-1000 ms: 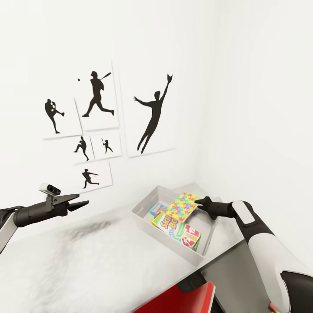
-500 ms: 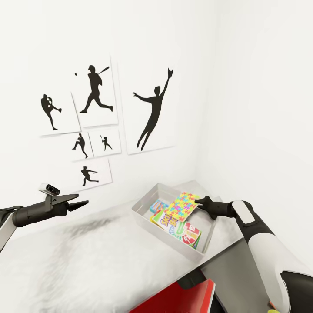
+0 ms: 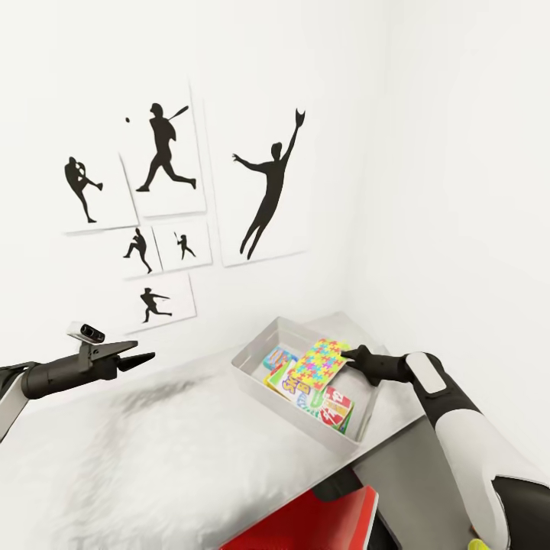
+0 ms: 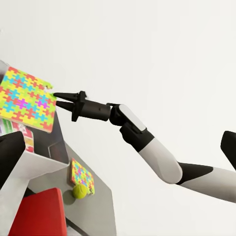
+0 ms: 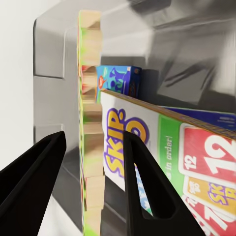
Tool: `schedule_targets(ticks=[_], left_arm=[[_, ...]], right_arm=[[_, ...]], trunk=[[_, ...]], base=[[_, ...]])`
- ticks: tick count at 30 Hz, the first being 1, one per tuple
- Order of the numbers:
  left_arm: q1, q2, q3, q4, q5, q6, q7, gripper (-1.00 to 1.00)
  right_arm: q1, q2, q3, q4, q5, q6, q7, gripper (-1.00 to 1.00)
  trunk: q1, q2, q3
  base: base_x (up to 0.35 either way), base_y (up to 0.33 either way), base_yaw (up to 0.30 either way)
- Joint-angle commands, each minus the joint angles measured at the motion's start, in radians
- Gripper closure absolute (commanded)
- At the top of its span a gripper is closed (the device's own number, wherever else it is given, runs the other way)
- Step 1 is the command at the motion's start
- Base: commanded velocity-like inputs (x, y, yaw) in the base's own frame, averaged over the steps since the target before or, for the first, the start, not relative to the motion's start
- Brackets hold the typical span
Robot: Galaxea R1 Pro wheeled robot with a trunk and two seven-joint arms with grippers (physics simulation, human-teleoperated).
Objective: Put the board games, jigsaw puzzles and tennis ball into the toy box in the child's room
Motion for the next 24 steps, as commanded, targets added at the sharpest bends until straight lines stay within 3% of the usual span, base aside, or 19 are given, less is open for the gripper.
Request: schedule_targets(ticks=[1,6,12,24], left_arm=[[-0.001,0.000,-0.001,0.000,0.003,0.010,-0.001,-1.00],[-0.001,0.000,0.001,0.000,0.004,0.010,-0.002,-1.00],[-0.001,-0.001,0.028,0.000,0.004,0.010,-0.001,-1.00],[-0.001,-0.001,0.032,0.000,0.004,0.010,-0.001,-1.00]], right_arm=[[-0.001,0.002,-0.003,-0.001,-0.003,0.004,-0.005,1.00],[-0.001,0.001,-0.003,-0.001,-0.003,0.004,-0.007,1.00],[-0.001,0.006,-0.002,-0.001,-0.003,0.004,-0.004,1.00],[-0.001,0.004,-0.003,-0.002,-0.003,0.001,-0.004,1.00]], trunk=[[0.001,-0.002,-0.004],[0.001,-0.002,-0.012],[0.001,-0.002,-0.022],[0.001,-0.002,-0.024]], base=[[0.000,0.000,0.000],[0.000,0.000,0.000],[0.000,0.000,0.000],[0.000,0.000,0.000]])
